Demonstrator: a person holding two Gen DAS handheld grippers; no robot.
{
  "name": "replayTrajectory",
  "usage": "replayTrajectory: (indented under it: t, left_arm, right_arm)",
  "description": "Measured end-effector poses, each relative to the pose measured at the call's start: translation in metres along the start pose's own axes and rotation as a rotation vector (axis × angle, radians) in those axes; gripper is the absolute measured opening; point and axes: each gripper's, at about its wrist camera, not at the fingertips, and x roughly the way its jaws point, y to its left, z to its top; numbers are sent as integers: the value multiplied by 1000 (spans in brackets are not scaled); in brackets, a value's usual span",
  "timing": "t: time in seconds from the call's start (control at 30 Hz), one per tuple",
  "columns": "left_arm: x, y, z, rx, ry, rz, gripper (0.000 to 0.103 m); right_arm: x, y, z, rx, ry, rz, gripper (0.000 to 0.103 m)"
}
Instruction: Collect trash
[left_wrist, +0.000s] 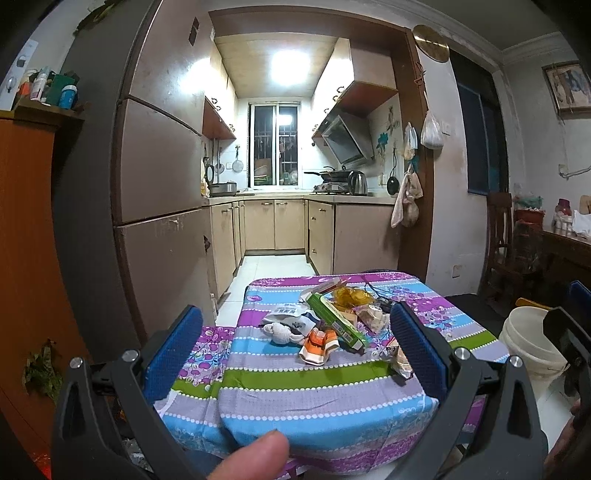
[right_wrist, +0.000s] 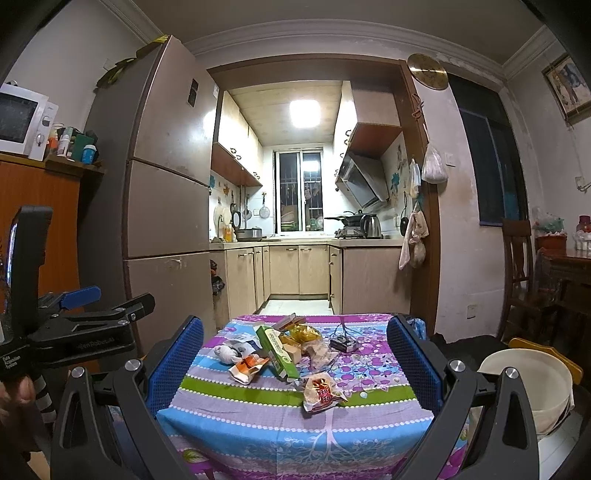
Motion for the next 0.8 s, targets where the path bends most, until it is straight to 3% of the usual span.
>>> replayTrajectory:
  t: [0.8]
  left_arm:
    - [6,-1,-6,8,14,5,98]
  right_arm:
    - [1,-1,-5,9,16,20,99]
